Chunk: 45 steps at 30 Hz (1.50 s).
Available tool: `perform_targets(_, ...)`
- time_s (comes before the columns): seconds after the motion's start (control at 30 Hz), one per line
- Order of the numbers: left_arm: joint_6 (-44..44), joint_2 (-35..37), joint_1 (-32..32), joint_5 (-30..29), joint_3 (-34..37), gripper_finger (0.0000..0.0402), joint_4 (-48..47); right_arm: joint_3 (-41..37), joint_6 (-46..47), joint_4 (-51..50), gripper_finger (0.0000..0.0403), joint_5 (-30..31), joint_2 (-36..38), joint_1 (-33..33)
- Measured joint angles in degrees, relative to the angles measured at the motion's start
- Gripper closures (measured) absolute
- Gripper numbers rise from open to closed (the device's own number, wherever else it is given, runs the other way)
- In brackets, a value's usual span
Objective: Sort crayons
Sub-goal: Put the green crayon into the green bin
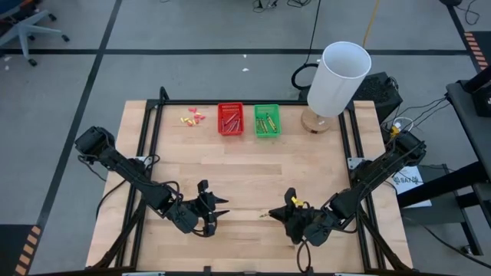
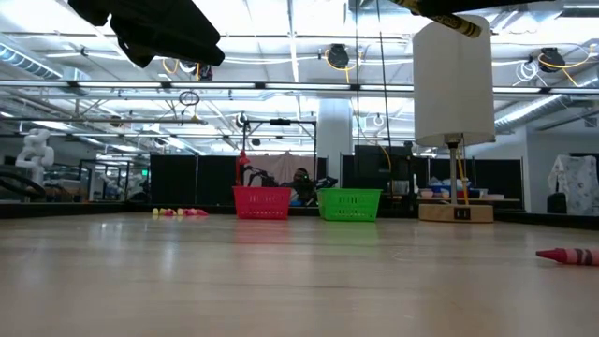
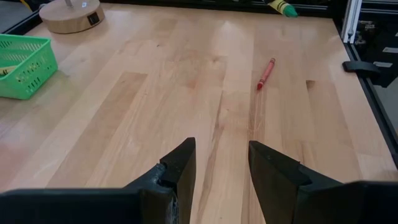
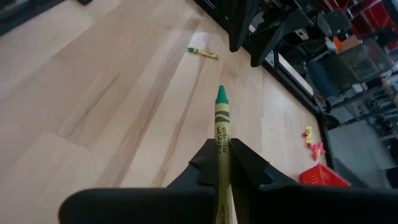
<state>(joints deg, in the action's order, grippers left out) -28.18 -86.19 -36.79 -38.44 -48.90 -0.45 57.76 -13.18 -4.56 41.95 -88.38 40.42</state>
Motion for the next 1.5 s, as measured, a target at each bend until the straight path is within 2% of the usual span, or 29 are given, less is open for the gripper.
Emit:
perform_targets(0.2, 0.0, 0.0, 0.0, 0.0, 0.0, 0.0256, 1.1, 0.0, 9.8, 0.0, 0.0401, 0.0, 0.0, -1.5)
perform_targets(0.47, 1.7, 0.0, 0.0, 0.0, 0.0, 0.0256, 1.8, 0.0, 20.2, 0.0, 0.0401, 0.0, 0.0, -7.8)
perform_targets(0.83, 3.6, -0.4, 0.0, 0.0, 0.0, 0.0256, 1.8, 0.0, 26.9, 0.5, 0.0401, 0.0, 0.0, -23.7)
perform_targets(1.17, 7.8, -0.4, 0.3, 0.0, 0.0, 0.0256, 2.1, 0.0, 27.6, 8.8, 0.0401, 0.0, 0.0, -40.3)
perform_targets(1.37, 8.0, -0.4, 0.4, 0.0, 0.0, 0.0256, 2.1, 0.1, 29.2, 12.8, 0.0401, -0.4, -1.0, -47.0)
perform_targets(1.5, 8.0, -0.4, 0.4, 0.0, 0.0, 0.0256, 2.0, 0.1, 32.5, 13.4, 0.0401, -3.7, -2.5, -50.6)
